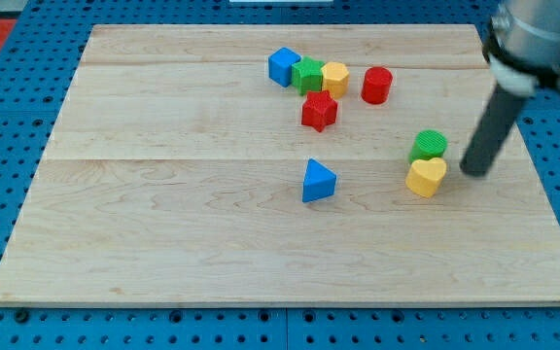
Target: Move the green circle above to the red circle
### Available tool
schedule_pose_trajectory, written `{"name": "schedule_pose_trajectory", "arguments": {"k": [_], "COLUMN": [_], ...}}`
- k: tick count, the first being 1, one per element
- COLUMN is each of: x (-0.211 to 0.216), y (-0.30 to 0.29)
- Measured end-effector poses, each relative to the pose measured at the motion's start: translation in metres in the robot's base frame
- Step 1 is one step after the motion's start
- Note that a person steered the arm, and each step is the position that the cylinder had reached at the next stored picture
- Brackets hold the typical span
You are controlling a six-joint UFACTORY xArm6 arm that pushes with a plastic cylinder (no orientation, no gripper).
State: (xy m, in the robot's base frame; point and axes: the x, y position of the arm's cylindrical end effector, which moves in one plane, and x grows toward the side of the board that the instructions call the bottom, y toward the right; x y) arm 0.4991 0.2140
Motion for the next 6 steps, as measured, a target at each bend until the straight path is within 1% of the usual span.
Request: {"name": "schedule_pose_trajectory", "arguments": {"k": [1,2,3,4,5,6], "x": [0.022,0.005,-0.001,0.008,-0.013,-0.047], "y": [-0.034,-0.075,-0.07,-0.048,-0.04,-0.04]}}
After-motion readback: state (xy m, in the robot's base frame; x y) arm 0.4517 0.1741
